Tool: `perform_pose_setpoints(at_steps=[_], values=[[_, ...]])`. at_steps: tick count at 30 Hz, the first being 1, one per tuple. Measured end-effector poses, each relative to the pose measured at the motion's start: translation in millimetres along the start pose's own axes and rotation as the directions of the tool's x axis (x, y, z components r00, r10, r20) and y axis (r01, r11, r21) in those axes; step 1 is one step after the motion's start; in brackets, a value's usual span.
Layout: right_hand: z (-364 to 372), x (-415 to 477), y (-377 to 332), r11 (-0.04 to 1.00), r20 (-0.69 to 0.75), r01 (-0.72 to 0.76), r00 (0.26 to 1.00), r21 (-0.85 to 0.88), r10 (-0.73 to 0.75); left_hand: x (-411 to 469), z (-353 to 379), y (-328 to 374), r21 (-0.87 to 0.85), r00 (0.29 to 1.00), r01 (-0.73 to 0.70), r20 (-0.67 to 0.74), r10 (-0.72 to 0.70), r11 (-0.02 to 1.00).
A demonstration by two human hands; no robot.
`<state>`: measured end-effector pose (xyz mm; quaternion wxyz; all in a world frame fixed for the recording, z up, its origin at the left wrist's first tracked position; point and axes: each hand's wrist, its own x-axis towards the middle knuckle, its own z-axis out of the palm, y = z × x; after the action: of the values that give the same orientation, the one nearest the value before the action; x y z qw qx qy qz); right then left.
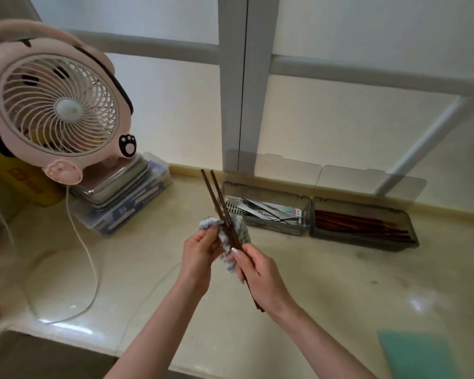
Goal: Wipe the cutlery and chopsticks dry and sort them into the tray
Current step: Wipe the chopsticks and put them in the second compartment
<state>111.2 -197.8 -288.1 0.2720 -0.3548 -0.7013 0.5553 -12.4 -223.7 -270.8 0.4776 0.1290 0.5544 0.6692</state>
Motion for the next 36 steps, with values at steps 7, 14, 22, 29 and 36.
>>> perform_pose_setpoints(at_steps=[7, 14, 22, 29, 36], values=[[-27, -4, 5, 0.996, -0.09, 0.007, 0.996, -0.088, -0.015, 11, 25, -6, 0.055, 0.985, 0.015, 0.169, -0.024, 0.998], [-44, -10, 9, 0.995, -0.037, -0.066, 0.997, -0.078, 0.063, 11, 42, -8, 0.188, 0.963, 0.015, 0.261, -0.065, 0.982], [-56, -16, 11, 0.991, 0.029, -0.136, 0.99, 0.001, 0.136, 29, 50, -3, 0.156, 0.98, 0.104, 0.151, -0.128, 0.982], [-58, -32, 7, 0.987, 0.072, -0.153, 0.985, -0.052, 0.156, 67, 38, 13, 0.061, 0.986, 0.138, 0.082, -0.143, 0.989], [-63, -45, 7, 0.981, 0.081, -0.158, 0.983, -0.111, 0.167, 89, 27, 18, -0.079, 0.993, 0.12, 0.032, -0.118, 0.99]])
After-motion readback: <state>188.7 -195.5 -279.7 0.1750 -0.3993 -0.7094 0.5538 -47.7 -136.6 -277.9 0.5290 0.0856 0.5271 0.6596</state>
